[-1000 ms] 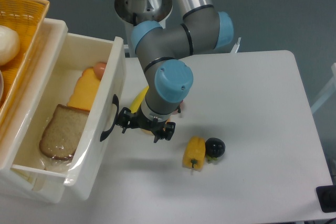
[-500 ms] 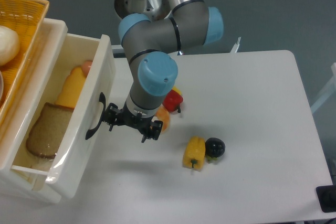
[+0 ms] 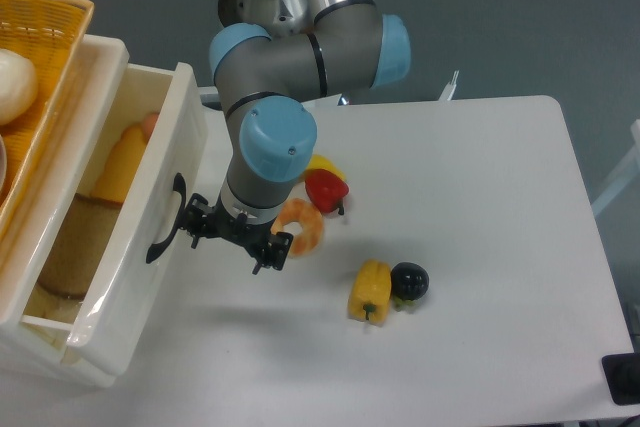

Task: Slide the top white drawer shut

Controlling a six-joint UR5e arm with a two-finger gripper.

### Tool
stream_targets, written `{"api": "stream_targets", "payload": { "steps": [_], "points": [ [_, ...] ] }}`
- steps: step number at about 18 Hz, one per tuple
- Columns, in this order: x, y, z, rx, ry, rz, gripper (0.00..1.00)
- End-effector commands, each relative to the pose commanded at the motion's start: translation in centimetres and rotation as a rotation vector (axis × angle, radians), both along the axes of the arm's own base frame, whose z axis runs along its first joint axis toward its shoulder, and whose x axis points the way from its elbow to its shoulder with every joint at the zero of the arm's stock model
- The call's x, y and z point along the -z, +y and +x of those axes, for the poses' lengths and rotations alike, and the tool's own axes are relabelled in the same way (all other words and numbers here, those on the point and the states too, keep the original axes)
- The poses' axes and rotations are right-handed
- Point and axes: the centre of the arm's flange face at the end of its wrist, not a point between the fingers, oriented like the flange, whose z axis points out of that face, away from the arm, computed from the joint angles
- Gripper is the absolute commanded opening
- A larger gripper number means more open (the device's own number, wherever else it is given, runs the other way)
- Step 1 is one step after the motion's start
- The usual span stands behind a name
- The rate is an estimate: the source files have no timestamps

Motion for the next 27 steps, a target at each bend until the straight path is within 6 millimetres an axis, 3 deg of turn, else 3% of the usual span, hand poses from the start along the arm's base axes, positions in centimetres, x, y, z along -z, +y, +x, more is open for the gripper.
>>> {"api": "stream_targets", "payload": {
  "steps": [14, 27],
  "points": [
    [-0.7, 1.5, 3.1, 0.090, 0.032, 0.032, 1.00],
    [-0.8, 1.7, 4.3, 0.116, 0.033, 0.033, 1.00]
  ]
}}
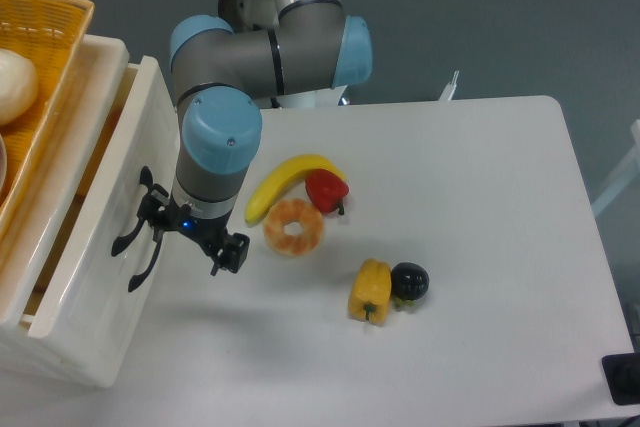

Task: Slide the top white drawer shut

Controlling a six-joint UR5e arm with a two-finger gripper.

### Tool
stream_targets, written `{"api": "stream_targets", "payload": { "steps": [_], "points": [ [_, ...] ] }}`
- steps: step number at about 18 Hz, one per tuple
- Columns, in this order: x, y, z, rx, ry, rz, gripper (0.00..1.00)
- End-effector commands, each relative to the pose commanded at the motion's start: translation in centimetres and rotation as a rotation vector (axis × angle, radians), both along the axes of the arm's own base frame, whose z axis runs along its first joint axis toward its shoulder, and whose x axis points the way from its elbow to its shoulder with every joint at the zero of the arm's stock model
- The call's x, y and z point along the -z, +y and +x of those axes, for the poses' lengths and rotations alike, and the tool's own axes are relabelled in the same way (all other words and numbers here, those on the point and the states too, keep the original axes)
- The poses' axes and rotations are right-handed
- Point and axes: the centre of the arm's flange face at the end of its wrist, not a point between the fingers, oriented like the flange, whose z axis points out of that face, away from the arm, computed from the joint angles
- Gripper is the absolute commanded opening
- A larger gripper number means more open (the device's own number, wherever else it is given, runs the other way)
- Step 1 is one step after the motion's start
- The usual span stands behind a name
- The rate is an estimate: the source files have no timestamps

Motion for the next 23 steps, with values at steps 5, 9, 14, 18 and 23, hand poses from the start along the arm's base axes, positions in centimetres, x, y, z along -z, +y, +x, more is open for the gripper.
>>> {"api": "stream_targets", "payload": {
  "steps": [5, 9, 14, 18, 23],
  "points": [
    [-0.04, -0.07, 0.16, 0.002, 0.000, 0.000, 1.00],
    [-0.04, -0.07, 0.16, 0.004, 0.001, 0.001, 1.00],
    [0.05, -0.03, 0.19, 0.005, -0.005, 0.001, 1.00],
    [0.03, -0.07, 0.27, 0.003, -0.010, 0.002, 1.00],
    [0.00, -0.04, 0.26, 0.002, -0.019, 0.008, 1.00]
  ]
}}
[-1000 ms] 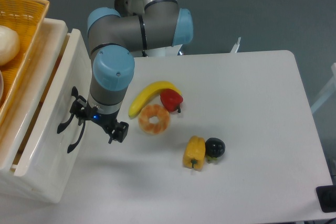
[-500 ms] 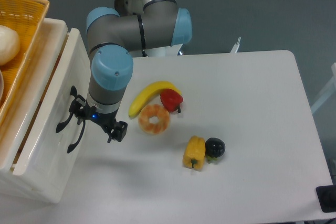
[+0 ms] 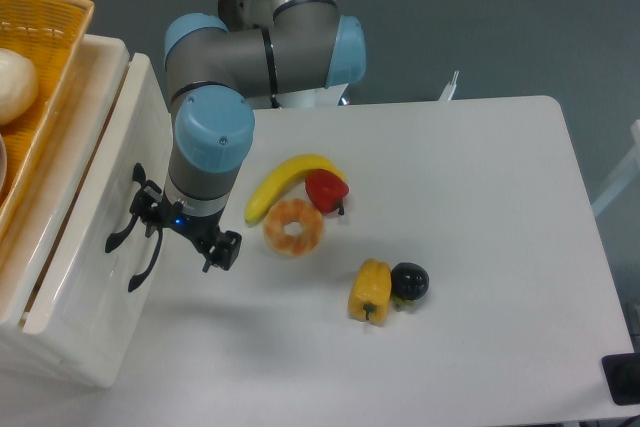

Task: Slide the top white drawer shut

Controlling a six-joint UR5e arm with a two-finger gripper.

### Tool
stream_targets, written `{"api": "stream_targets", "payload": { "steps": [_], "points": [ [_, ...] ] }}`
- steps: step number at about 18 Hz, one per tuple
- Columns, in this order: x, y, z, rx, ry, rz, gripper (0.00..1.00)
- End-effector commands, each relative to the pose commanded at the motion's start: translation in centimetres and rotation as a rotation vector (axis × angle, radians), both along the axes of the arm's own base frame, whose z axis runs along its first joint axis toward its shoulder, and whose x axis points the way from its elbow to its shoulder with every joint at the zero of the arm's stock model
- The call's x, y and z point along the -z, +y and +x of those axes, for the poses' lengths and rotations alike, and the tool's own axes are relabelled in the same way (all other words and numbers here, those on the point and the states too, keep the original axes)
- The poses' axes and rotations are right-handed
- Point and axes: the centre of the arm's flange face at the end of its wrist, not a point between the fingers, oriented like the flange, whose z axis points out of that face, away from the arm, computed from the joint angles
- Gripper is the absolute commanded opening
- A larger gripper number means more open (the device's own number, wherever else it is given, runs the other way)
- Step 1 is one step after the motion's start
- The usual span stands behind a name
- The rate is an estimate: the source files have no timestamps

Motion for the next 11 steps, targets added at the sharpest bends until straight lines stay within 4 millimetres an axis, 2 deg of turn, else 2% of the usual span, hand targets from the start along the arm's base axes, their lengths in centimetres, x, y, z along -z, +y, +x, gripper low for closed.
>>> {"api": "stream_targets", "payload": {
  "steps": [11],
  "points": [
    [0.00, 0.18, 0.42, 0.002, -0.025, 0.013, 1.00]
  ]
}}
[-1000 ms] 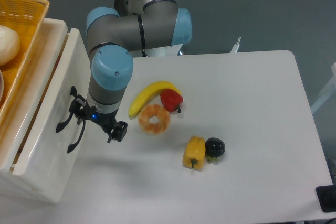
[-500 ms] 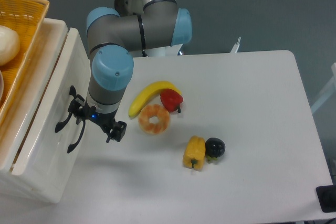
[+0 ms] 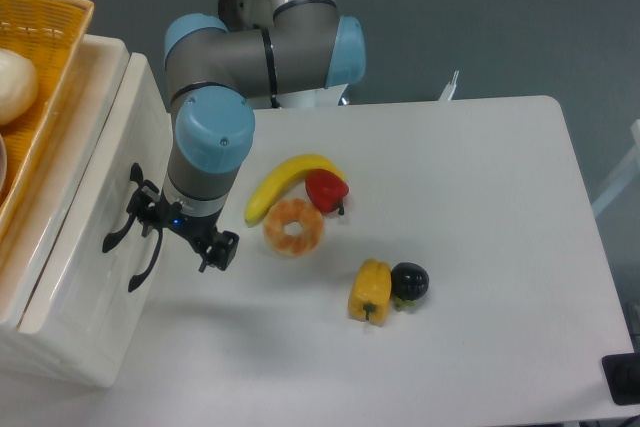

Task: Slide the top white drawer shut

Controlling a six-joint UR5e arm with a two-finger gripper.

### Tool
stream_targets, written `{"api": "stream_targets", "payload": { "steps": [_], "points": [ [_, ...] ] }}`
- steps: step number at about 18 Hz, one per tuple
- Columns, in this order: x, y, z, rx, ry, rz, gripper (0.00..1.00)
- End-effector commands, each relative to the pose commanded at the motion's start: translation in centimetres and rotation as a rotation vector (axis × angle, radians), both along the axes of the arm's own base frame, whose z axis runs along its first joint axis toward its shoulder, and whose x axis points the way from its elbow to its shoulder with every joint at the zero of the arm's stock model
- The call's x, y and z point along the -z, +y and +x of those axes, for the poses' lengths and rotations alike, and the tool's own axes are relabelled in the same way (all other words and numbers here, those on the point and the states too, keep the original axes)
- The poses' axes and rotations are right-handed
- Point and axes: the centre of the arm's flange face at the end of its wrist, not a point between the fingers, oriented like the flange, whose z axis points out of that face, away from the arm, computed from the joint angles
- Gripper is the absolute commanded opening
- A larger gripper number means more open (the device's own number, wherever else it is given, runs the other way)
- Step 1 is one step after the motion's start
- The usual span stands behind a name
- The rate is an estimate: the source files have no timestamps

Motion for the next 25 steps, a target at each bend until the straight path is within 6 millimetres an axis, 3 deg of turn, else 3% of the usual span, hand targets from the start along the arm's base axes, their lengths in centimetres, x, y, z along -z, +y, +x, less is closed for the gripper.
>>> {"api": "stream_targets", "payload": {
  "steps": [16, 23, 25],
  "points": [
    [0.0, 0.0, 0.0, 0.000, -0.011, 0.006, 1.00],
    [-0.5, -0.1, -1.0, 0.011, 0.009, 0.022, 1.00],
    [-0.6, -0.7, -2.5, -0.007, 0.013, 0.025, 1.00]
  ]
}}
